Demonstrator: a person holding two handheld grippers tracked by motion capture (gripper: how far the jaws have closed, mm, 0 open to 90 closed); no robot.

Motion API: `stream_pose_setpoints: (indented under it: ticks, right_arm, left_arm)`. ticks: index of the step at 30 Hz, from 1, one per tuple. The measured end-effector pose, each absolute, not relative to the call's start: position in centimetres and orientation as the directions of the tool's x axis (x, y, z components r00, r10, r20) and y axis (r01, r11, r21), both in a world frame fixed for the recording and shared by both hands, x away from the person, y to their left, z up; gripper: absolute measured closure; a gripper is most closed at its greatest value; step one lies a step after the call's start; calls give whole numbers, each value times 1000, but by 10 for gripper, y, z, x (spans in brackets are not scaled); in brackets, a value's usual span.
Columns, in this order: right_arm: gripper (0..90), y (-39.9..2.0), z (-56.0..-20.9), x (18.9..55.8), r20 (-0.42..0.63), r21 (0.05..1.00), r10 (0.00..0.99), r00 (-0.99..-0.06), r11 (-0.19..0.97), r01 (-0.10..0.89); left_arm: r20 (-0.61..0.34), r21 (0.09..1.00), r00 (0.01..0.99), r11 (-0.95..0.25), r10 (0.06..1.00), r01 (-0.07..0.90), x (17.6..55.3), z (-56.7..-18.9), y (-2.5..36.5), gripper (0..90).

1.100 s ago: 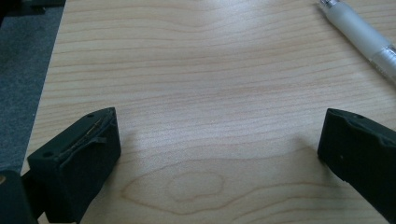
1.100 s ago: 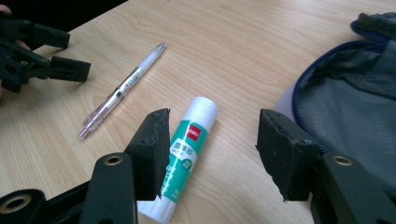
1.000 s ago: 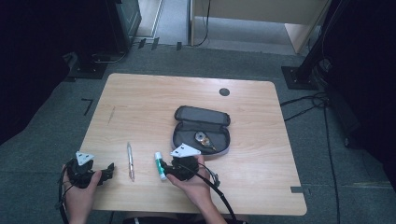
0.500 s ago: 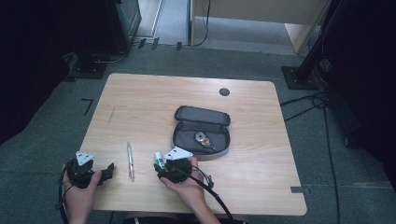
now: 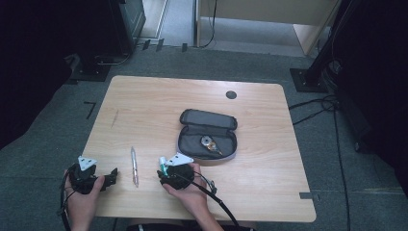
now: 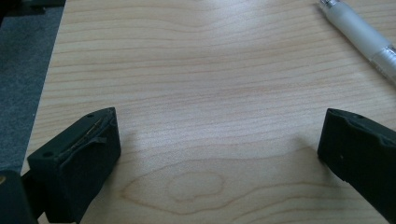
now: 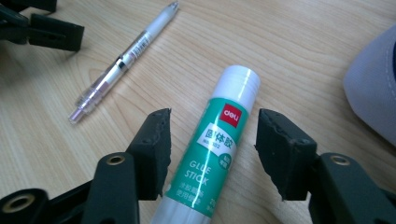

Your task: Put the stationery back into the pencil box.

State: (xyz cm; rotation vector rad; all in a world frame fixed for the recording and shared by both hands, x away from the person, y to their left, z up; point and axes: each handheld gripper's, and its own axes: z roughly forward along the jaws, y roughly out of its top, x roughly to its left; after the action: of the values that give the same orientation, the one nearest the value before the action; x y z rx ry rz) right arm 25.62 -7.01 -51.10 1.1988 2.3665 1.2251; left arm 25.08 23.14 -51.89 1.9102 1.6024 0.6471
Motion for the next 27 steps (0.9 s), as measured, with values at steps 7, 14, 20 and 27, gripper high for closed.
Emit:
stream_pose_setpoints:
  ticks: [7, 14, 20, 27]
  right_arm:
    - [579, -69, -514, 255, 140, 758, 744, -653, 344, 554]
    - [589, -68, -517, 254, 117, 746, 750, -651, 367, 556]
    - [656, -73, -517, 249, 84, 747, 753, -652, 386, 542]
    - [661, -82, -516, 249, 97, 750, 740, -666, 385, 537]
  left_arm:
    - [10, 686, 170, -130, 985, 716, 251, -519, 231, 0]
    - [10, 686, 173, -132, 985, 716, 251, -519, 231, 0]
    - [10, 686, 173, -132, 985, 715, 251, -519, 231, 0]
    - [10, 686, 173, -133, 985, 716, 251, -519, 231, 0]
